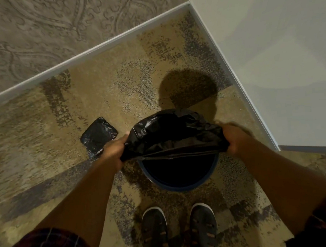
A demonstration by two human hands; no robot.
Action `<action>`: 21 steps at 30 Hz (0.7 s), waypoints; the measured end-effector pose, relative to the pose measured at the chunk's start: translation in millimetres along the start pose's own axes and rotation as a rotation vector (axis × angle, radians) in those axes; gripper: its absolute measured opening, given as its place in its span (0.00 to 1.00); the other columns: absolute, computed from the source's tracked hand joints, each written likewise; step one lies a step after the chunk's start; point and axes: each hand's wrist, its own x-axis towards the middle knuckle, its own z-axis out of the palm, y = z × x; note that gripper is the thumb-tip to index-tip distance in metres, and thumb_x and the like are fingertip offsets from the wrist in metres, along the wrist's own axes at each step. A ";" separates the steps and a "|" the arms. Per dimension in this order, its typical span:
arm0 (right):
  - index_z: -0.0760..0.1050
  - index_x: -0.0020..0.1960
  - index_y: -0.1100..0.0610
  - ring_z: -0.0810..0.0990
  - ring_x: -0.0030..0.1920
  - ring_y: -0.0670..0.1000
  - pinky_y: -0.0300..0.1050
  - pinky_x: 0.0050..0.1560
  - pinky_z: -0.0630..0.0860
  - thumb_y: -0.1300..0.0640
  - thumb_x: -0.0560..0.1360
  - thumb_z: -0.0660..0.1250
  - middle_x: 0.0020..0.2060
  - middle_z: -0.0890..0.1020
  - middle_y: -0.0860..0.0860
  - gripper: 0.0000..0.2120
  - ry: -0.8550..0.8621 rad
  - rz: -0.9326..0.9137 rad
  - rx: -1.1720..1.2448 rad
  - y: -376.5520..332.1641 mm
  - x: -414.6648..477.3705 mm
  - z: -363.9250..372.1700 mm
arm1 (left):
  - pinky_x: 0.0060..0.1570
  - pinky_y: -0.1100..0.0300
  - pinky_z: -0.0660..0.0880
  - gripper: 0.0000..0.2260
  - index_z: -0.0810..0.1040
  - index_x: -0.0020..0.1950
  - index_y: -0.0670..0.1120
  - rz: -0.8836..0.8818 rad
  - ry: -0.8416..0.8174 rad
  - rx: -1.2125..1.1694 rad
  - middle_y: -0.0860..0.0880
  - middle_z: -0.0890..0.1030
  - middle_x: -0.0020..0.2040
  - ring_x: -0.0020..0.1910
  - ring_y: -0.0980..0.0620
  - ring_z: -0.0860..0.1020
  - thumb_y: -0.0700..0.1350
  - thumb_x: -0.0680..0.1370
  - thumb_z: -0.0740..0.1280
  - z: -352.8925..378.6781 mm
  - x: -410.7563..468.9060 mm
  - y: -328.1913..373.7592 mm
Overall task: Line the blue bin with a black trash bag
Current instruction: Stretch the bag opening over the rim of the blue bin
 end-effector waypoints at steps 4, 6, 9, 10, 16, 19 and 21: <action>0.81 0.66 0.57 0.86 0.59 0.63 0.58 0.51 0.85 0.36 0.79 0.65 0.60 0.86 0.60 0.28 -0.181 0.016 0.133 28.6 -13.9 -17.9 | 0.57 0.48 0.81 0.27 0.86 0.62 0.47 -0.058 -0.149 0.097 0.45 0.87 0.62 0.58 0.44 0.85 0.68 0.75 0.71 -11.3 -21.7 -16.0; 0.82 0.65 0.54 0.88 0.53 0.58 0.52 0.44 0.85 0.34 0.76 0.67 0.57 0.87 0.56 0.28 -0.232 -0.015 0.200 38.7 -24.1 -28.1 | 0.46 0.51 0.79 0.32 0.88 0.56 0.53 -0.138 -0.209 0.137 0.47 0.87 0.54 0.49 0.47 0.83 0.76 0.65 0.72 -16.5 -34.9 -21.9; 0.82 0.61 0.52 0.84 0.45 0.54 0.49 0.43 0.80 0.37 0.73 0.72 0.48 0.87 0.53 0.24 -0.204 -0.046 0.181 48.0 -41.7 -37.9 | 0.47 0.49 0.79 0.33 0.87 0.58 0.54 -0.217 -0.232 0.141 0.49 0.89 0.55 0.51 0.46 0.83 0.75 0.62 0.75 -22.7 -50.2 -27.7; 0.81 0.60 0.53 0.83 0.44 0.53 0.49 0.42 0.79 0.40 0.73 0.73 0.46 0.85 0.53 0.21 -0.196 -0.047 0.170 50.4 -46.9 -38.5 | 0.48 0.48 0.79 0.33 0.85 0.62 0.53 -0.235 -0.223 0.133 0.48 0.88 0.57 0.52 0.46 0.83 0.71 0.64 0.77 -23.6 -54.3 -28.6; 0.78 0.58 0.57 0.83 0.38 0.51 0.45 0.35 0.80 0.57 0.80 0.70 0.43 0.84 0.53 0.08 -0.117 -0.085 0.195 62.0 -72.0 -29.2 | 0.45 0.50 0.78 0.15 0.81 0.61 0.45 -0.283 -0.124 -0.032 0.45 0.83 0.55 0.46 0.46 0.80 0.49 0.77 0.75 -20.0 -77.5 -42.2; 0.76 0.64 0.56 0.84 0.48 0.55 0.49 0.37 0.83 0.56 0.84 0.65 0.53 0.85 0.55 0.10 -0.060 -0.037 0.350 69.4 -74.1 -22.2 | 0.44 0.49 0.79 0.09 0.79 0.62 0.44 -0.245 -0.095 -0.163 0.43 0.83 0.52 0.45 0.46 0.81 0.43 0.83 0.69 -18.6 -87.3 -49.0; 0.74 0.68 0.56 0.84 0.52 0.57 0.53 0.42 0.81 0.56 0.85 0.62 0.57 0.83 0.56 0.13 -0.032 -0.011 0.460 77.1 -75.0 -17.2 | 0.48 0.47 0.80 0.09 0.78 0.64 0.44 -0.225 -0.106 -0.310 0.41 0.83 0.55 0.49 0.43 0.82 0.39 0.85 0.65 -18.6 -93.4 -54.7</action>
